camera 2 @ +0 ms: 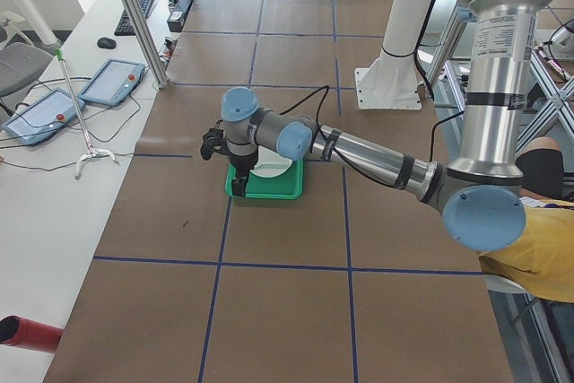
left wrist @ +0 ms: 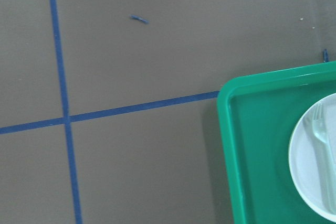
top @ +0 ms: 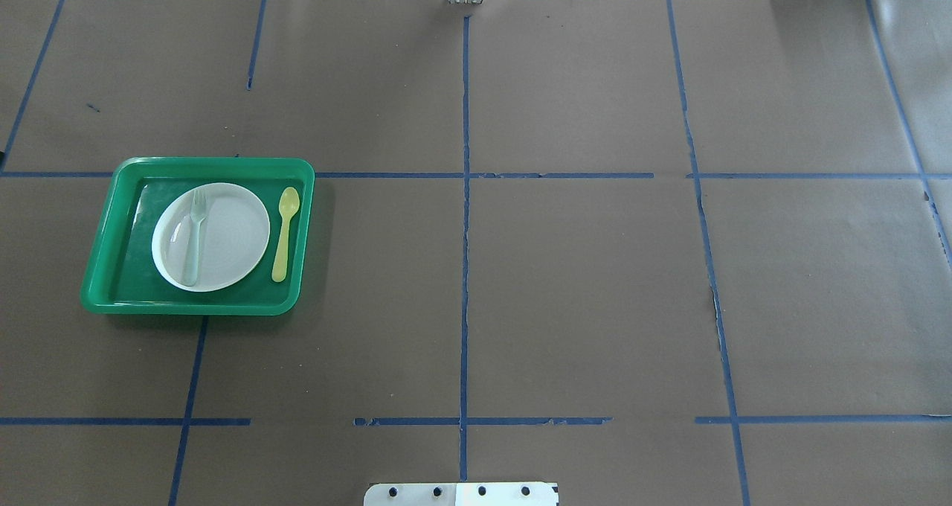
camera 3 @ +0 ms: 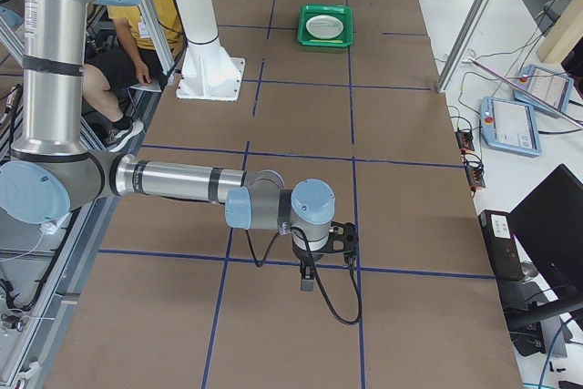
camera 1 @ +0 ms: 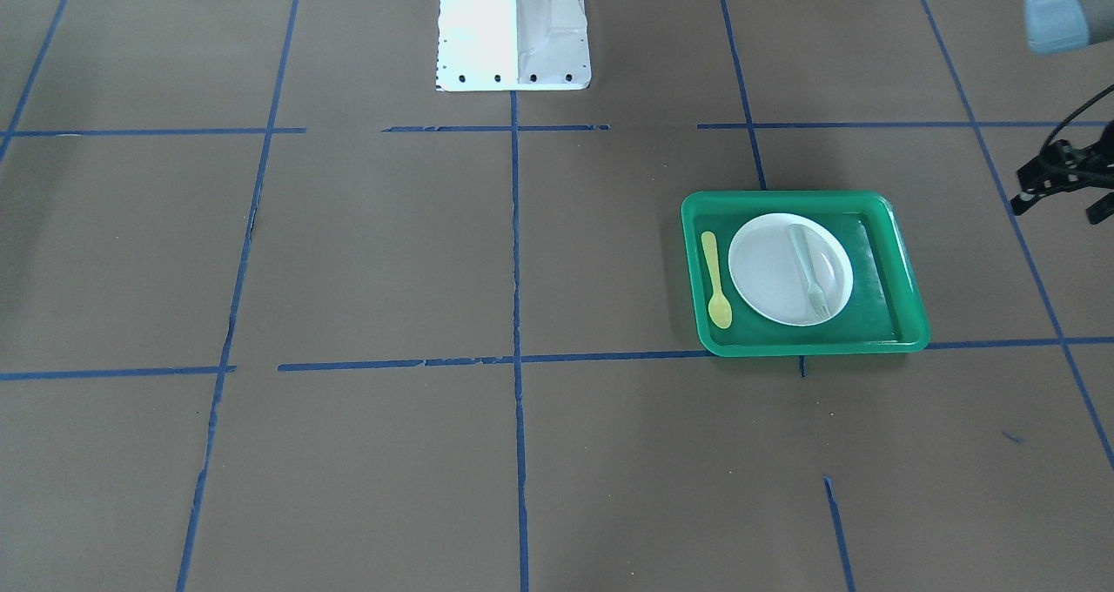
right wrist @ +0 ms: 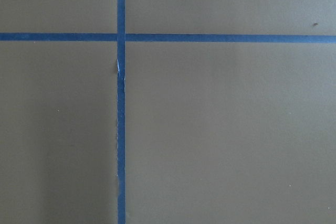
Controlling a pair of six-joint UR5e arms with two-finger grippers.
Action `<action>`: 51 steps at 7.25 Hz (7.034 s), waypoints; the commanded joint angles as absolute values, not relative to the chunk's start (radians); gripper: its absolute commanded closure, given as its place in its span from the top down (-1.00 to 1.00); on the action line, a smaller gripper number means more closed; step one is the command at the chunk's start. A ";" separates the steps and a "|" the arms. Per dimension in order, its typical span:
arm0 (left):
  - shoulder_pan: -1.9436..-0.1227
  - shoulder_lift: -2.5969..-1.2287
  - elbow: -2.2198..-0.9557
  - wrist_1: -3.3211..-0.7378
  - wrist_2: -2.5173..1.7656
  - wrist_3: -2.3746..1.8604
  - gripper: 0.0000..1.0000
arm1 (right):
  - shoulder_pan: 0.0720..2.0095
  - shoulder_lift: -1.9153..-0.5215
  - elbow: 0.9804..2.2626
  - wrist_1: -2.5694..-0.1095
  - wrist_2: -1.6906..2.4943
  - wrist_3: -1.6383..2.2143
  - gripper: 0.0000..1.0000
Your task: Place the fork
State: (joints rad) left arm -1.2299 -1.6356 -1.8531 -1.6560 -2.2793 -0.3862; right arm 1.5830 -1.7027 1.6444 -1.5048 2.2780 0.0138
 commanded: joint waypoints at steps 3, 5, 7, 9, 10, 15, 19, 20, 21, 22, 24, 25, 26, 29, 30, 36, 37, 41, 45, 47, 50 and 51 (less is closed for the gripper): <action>-0.907 -1.723 -1.708 -1.992 -2.100 -0.846 0.99 | 1.583 -1.703 1.644 -1.505 2.276 0.014 1.00; -0.864 -1.752 -1.686 -1.993 -2.065 -0.894 0.83 | 1.583 -1.703 1.644 -1.505 2.276 0.012 1.00; -0.836 -1.784 -1.648 -1.988 -2.062 -0.926 0.28 | 1.583 -1.703 1.644 -1.505 2.278 0.014 1.00; -0.831 -1.779 -1.625 -1.983 -2.068 -0.925 0.25 | 1.583 -1.703 1.644 -1.505 2.276 0.012 1.00; -0.830 -1.781 -1.615 -1.983 -2.071 -0.925 0.27 | 1.583 -1.703 1.644 -1.505 2.276 0.014 1.00; -0.805 -1.775 -1.615 -1.983 -2.077 -0.923 0.28 | 1.583 -1.703 1.644 -1.505 2.278 0.014 1.00; -0.804 -1.770 -1.617 -1.979 -2.077 -0.923 -1.00 | 1.583 -1.703 1.644 -1.503 2.278 0.014 1.00; -0.804 -1.769 -1.621 -1.977 -2.079 -0.923 -1.00 | 1.583 -1.703 1.644 -1.505 2.278 0.014 1.00; -0.804 -1.770 -1.632 -1.944 -2.079 -0.923 -1.00 | 1.583 -1.703 1.644 -1.505 2.278 0.014 1.00; -0.804 -1.778 -1.655 -1.872 -2.113 -0.920 -1.00 | 1.583 -1.703 1.644 -1.505 2.278 0.014 1.00; -0.824 -1.767 -1.696 -1.855 -2.157 -0.907 -1.00 | 1.583 -1.703 1.644 -1.505 2.276 0.012 1.00; -0.874 -1.763 -1.697 -1.847 -2.158 -0.831 -1.00 | 1.583 -1.703 1.644 -1.505 2.278 0.014 1.00; -0.914 -1.743 -1.692 -1.847 -2.187 -0.766 -1.00 | 1.583 -1.703 1.644 -1.505 2.278 0.014 1.00; -0.948 -1.727 -1.620 -1.862 -2.192 -0.745 -1.00 | 1.583 -1.703 1.644 -1.505 2.278 0.014 1.00; -0.945 -1.732 -1.594 -1.867 -2.192 -0.746 -1.00 | 1.583 -1.703 1.644 -1.505 2.276 0.014 1.00; -0.943 -1.738 -1.574 -1.867 -2.195 -0.730 0.28 | 1.583 -1.703 1.644 -1.505 2.278 0.014 1.00; -0.945 -1.730 -1.578 -1.867 -2.189 -0.730 0.71 | 1.583 -1.703 1.644 -1.505 2.276 0.014 1.00; -1.203 -1.659 -1.637 -1.839 -2.198 -0.476 1.00 | 1.583 -1.703 1.644 -1.503 2.278 0.014 1.00; -1.541 -1.603 -1.635 -1.618 -2.292 -0.006 1.00 | 1.583 -1.703 1.644 -1.505 2.278 0.014 1.00; -1.543 -1.548 -1.635 -1.624 -2.336 0.002 1.00 | 1.583 -1.703 1.644 -1.505 2.278 0.014 1.00; -1.551 -1.539 -1.637 -1.638 -2.327 -0.002 1.00 | 1.583 -1.703 1.644 -1.505 2.278 0.014 1.00; -1.551 -1.540 -1.640 -1.635 -2.327 -0.002 1.00 | 1.583 -1.703 1.644 -1.505 2.276 0.014 1.00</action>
